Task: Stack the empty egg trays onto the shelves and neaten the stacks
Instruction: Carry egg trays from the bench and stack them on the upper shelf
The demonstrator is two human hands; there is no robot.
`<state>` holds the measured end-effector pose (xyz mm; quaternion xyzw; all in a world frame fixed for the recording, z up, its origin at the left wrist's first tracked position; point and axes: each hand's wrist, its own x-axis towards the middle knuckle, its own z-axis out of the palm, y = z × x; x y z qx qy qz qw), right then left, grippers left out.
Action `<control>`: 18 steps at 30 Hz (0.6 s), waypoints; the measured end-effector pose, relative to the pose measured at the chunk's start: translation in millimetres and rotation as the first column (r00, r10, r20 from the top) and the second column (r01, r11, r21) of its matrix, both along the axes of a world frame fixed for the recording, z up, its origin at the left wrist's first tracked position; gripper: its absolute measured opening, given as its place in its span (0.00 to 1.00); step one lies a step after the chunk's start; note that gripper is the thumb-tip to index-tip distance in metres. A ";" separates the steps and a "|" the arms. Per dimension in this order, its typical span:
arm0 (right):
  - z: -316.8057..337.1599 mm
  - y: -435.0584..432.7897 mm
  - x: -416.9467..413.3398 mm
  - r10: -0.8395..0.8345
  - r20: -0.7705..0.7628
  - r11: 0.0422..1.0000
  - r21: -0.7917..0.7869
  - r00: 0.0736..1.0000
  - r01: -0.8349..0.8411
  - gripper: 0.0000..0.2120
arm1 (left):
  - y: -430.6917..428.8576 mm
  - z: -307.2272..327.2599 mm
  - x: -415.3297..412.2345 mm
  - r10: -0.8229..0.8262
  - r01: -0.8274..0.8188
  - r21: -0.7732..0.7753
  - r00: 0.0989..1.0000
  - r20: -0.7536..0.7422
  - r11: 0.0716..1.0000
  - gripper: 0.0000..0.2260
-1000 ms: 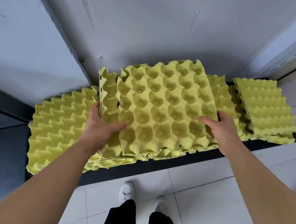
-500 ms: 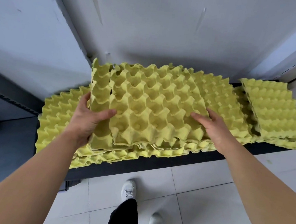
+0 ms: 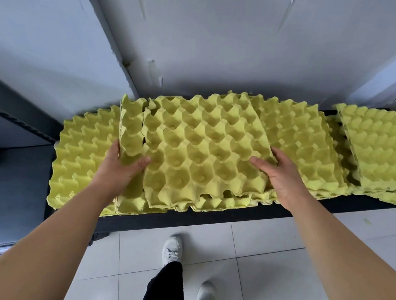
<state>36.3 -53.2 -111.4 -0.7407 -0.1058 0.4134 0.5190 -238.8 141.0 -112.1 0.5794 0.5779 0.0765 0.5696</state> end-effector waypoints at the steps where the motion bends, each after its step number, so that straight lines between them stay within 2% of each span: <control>1: -0.5 0.6 1.1 -0.029 -0.024 0.999 0.028 0.999 0.029 0.39 | -0.5 -1.5 1.5 -0.046 0.049 0.044 0.996 -0.072 0.998 0.51; 4: 6.1 5.0 2.7 -0.084 -0.046 0.992 0.095 0.995 0.088 0.30 | -1.1 2.0 8.0 -0.157 0.210 0.161 0.944 -0.290 0.964 0.44; 6: 13.9 9.0 3.8 -0.094 -0.074 0.987 0.121 0.993 0.102 0.28 | 1.3 7.9 15.9 -0.201 0.277 0.191 0.918 -0.343 0.942 0.36; 9: 25.1 11.7 9.5 -0.127 -0.100 0.979 0.149 0.987 0.141 0.26 | -0.8 22.5 32.1 -0.177 0.315 0.272 0.885 -0.431 0.910 0.28; 11: 32.4 9.0 16.4 -0.149 -0.122 0.972 0.163 0.981 0.168 0.26 | -2.0 35.1 44.6 -0.193 0.302 0.257 0.906 -0.376 0.918 0.22; 13: 39.7 4.1 24.4 -0.162 -0.125 0.968 0.174 0.979 0.182 0.25 | -6.7 50.6 58.8 -0.183 0.217 0.188 0.966 -0.182 0.958 0.15; 15: 44.7 -2.2 33.2 -0.183 -0.101 0.963 0.182 0.978 0.199 0.26 | -9.9 57.0 73.8 -0.161 0.172 0.223 0.985 -0.068 0.960 0.15; 18: 42.2 -15.5 52.0 -0.178 -0.024 0.971 0.155 0.984 0.180 0.26 | -14.6 53.8 102.9 -0.211 0.211 0.191 0.977 -0.023 0.959 0.18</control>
